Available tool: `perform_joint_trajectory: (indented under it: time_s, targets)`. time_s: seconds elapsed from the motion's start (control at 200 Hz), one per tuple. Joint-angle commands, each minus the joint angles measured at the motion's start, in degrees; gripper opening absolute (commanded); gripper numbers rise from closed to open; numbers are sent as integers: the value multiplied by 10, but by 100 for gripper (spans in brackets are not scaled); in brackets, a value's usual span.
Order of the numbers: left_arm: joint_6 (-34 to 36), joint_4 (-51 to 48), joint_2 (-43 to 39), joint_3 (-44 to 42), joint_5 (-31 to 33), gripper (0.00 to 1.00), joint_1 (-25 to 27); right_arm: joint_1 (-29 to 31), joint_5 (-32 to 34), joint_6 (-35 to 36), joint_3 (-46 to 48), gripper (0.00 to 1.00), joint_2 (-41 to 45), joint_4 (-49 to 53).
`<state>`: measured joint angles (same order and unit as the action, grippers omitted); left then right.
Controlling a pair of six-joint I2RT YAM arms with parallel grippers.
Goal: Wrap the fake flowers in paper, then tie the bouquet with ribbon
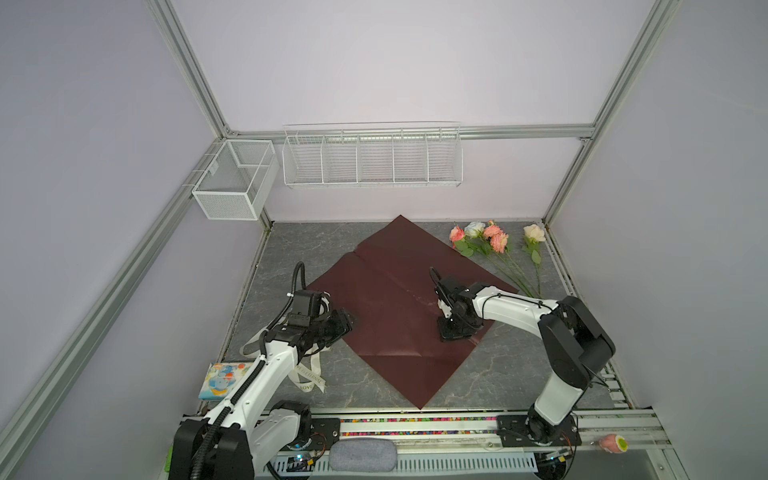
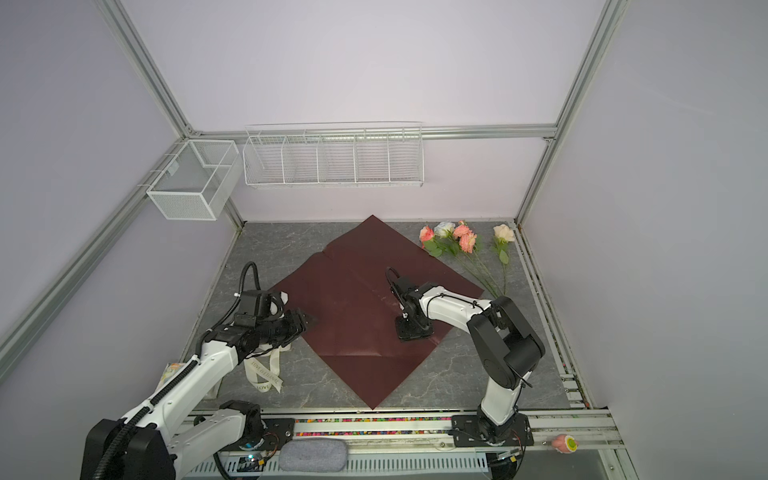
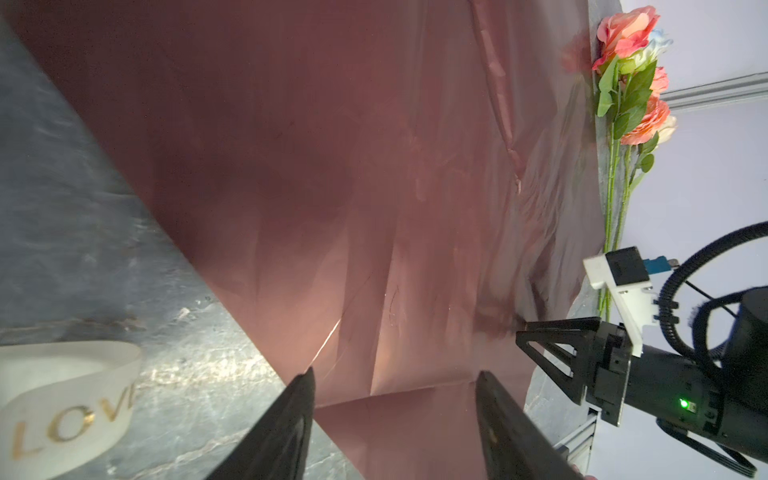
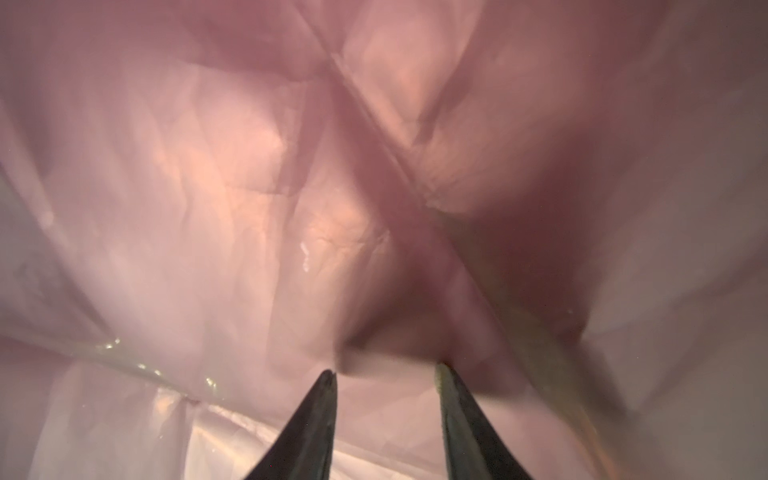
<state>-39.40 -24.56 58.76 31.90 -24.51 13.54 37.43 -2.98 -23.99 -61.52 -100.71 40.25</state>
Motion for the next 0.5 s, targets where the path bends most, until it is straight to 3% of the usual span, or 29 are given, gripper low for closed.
perform_joint_trajectory:
  time_s: [0.0,0.075,0.165,0.315,0.495]
  targets:
    - [-11,32,-29,-11,-21,65,2,-4,-23,41,-20,49,27,5]
    - [-6,28,-52,-15,-17,71,2,-16,6,39,-31,54,75,-9]
    - [-10,54,-66,-18,-21,79,2,-87,58,35,-34,55,122,-11]
    - [3,92,-28,17,-46,86,11,-264,21,84,-27,53,143,-43]
    - [36,126,-22,57,3,97,45,-421,-8,134,-95,47,67,-23]
